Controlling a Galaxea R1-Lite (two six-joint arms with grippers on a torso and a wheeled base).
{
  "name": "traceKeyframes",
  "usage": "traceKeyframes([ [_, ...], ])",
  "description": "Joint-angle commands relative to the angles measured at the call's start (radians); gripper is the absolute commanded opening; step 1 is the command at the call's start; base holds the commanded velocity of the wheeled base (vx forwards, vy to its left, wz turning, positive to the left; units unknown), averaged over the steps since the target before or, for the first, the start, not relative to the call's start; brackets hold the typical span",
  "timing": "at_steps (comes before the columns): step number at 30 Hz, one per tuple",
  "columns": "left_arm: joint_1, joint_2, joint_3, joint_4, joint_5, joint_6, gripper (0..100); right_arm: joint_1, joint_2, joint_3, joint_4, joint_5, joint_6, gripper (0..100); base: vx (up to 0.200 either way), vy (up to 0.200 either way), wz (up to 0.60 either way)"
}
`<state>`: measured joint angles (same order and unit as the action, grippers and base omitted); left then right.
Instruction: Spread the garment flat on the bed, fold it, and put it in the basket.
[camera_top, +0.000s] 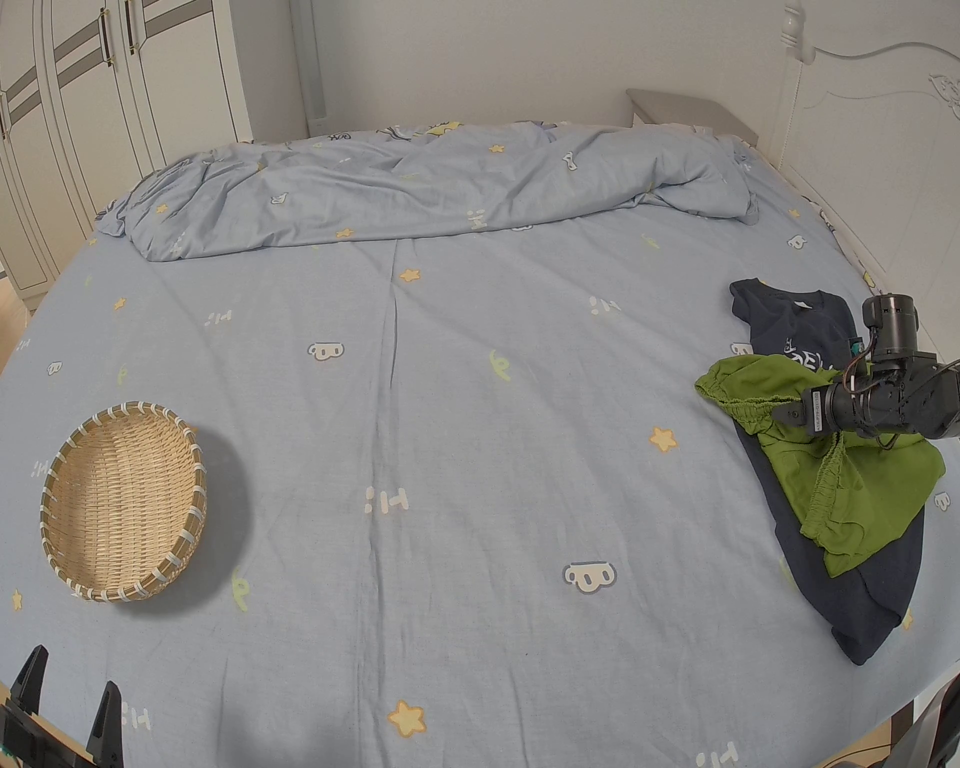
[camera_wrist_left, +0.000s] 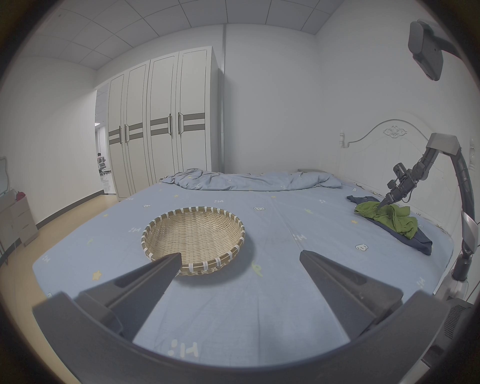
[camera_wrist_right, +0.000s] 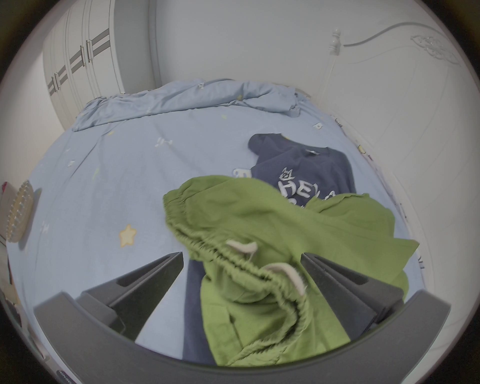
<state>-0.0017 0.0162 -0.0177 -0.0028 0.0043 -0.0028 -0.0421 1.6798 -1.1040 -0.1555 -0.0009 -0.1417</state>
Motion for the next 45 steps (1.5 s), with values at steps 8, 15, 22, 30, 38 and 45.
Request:
traceKeyframes([
  [8,0.000,-0.016,0.018,0.000,0.000,0.000,100,-0.007,-0.060,0.075,-0.018,0.038,-0.004,100,0.000,0.000,0.00],
  [15,0.000,-0.016,0.018,0.000,0.000,0.000,100,-0.018,0.003,0.075,-0.098,0.036,-0.007,100,0.000,0.000,0.00],
  [22,0.000,-0.016,0.018,0.000,0.000,0.000,100,-0.013,0.026,0.073,-0.101,0.036,-0.009,100,0.000,0.000,0.00],
  [30,0.000,-0.016,0.018,0.000,0.000,0.000,100,-0.018,0.044,0.041,-0.101,0.030,-0.007,100,0.000,0.000,0.00],
  [38,0.000,-0.016,0.018,0.000,0.000,0.000,100,-0.022,0.060,0.009,-0.101,0.030,-0.006,0,0.000,0.000,0.00],
  [45,0.000,-0.016,0.018,0.000,0.000,0.000,100,-0.021,0.075,0.007,-0.099,0.032,-0.006,0,0.000,0.000,0.00],
])
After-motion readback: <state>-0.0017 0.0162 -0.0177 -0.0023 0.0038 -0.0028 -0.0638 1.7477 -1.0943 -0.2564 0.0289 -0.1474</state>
